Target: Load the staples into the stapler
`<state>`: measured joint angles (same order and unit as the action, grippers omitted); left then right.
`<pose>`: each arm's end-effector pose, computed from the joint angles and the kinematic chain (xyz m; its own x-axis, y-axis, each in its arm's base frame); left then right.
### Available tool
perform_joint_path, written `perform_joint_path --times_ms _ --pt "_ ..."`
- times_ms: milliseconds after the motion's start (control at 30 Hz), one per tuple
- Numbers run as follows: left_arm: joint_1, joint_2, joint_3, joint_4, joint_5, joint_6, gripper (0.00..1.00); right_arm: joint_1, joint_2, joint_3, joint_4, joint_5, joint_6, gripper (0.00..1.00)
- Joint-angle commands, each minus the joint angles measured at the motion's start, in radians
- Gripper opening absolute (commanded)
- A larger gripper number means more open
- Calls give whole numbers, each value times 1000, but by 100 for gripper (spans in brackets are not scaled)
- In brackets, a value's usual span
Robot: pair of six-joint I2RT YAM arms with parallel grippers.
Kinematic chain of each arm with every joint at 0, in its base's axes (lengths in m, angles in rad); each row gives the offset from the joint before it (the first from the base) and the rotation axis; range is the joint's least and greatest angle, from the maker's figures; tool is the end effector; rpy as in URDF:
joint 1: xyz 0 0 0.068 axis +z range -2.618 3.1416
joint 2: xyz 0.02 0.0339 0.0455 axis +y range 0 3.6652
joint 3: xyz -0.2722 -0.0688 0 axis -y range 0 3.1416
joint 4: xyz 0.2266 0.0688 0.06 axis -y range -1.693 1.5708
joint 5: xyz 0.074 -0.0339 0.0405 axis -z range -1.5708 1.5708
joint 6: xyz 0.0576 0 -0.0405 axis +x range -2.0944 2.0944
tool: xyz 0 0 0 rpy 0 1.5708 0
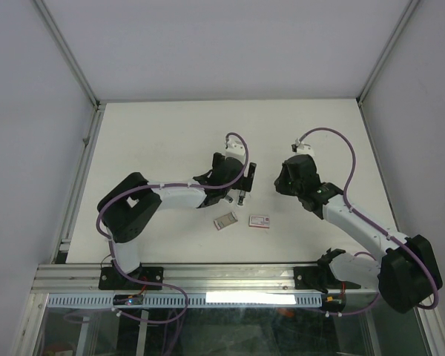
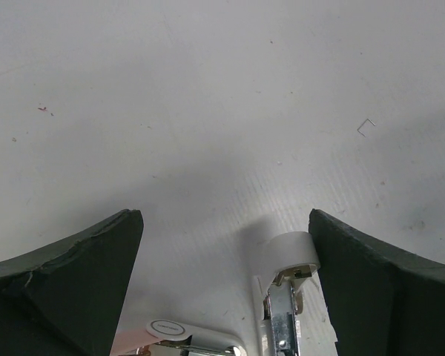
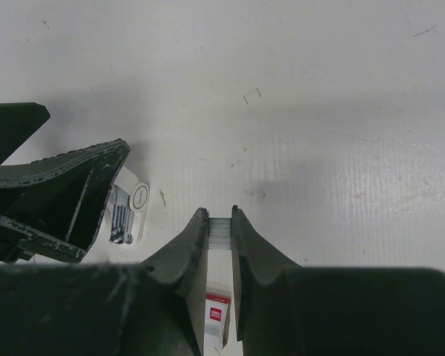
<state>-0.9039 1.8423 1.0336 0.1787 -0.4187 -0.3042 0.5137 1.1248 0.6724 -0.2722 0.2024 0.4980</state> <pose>0.2628 -0.2960 0.1786 -0.5018 0.1951 -0.8427 0.3819 0.9241 -0.0135 0.2062 0.1031 0.2275 -0.6745 0.1567 -0.7215 -0.0320 0.9701 0.2406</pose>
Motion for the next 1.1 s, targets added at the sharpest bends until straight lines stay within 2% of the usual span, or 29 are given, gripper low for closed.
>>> perform_joint_path --times_ms 0,367,567,733,900,1000,1067 --pt "-6 -35 13 22 -69 0 99 -5 -3 13 47 -10 -10 12" --pt "-6 -55 9 -3 -129 -13 99 -5 5 15 51 -38 -24 12" --pt "-6 -124 24 -9 -67 -32 99 4 -5 13 69 -79 -68 12" --pt "11 -224 29 -8 10 -51 99 65 -6 22 106 -92 -132 12" --pt "110 -360 -74 -4 125 -126 99 184 49 59 121 -13 -164 13" --pt "200 -469 -183 22 193 -175 99 235 105 70 155 18 -165 13" --pt "231 -542 -274 56 184 -182 99 281 145 78 175 43 -165 13"
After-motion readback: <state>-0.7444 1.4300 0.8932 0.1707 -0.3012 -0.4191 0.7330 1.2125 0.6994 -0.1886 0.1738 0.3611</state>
